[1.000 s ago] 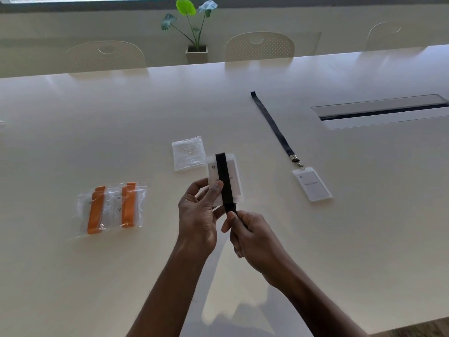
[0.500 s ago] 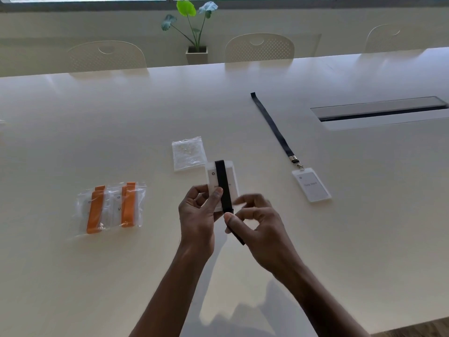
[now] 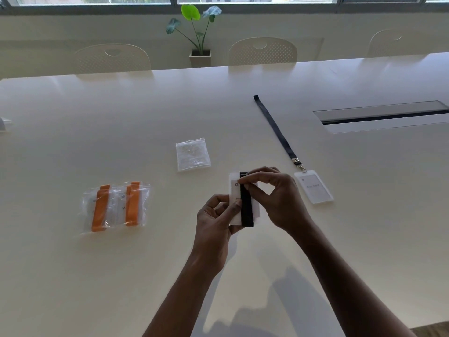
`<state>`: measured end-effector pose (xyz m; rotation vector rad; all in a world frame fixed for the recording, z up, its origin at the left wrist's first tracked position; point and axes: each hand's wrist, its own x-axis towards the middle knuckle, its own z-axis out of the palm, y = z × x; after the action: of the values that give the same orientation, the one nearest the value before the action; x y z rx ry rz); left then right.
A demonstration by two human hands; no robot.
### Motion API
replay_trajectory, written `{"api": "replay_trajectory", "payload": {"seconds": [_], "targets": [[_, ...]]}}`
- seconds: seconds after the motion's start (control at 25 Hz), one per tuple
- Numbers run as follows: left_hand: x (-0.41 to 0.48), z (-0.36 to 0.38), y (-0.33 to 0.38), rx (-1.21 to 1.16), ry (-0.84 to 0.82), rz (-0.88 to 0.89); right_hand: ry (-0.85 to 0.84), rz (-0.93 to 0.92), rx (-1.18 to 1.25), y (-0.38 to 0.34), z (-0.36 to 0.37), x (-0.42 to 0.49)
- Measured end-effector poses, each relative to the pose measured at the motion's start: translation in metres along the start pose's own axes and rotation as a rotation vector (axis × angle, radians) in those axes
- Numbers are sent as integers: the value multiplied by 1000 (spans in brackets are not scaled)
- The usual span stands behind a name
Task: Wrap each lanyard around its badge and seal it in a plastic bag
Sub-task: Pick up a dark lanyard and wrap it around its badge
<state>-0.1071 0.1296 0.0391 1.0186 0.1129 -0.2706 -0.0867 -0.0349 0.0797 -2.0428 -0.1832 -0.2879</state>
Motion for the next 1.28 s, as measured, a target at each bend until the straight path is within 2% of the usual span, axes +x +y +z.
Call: {"api": "replay_trajectory", "payload": {"seconds": [0.24,0.36,0.52,0.8,0.92,1.04,1.28], "targets": [[-8,0,-9,38,-3,-27,142,23,-99,10,5,3],[-9,2,-15,38,-2,-19,146,30,-164,16,10,1],[-5,0,-21,103,42,1,133,122,-87,20,13,-3],[1,-14,-23,639,79,50,75,172,-49,37,11,-9],[6,-19,-18,894,-8,63,-11,176,-51,45,12,-13],[10,-22,-16,980,-62,115,-88,176,-71,52,12,-17],[13,-21,-23,1064,-3,234,-147,258,-80,63,13,-25]]}}
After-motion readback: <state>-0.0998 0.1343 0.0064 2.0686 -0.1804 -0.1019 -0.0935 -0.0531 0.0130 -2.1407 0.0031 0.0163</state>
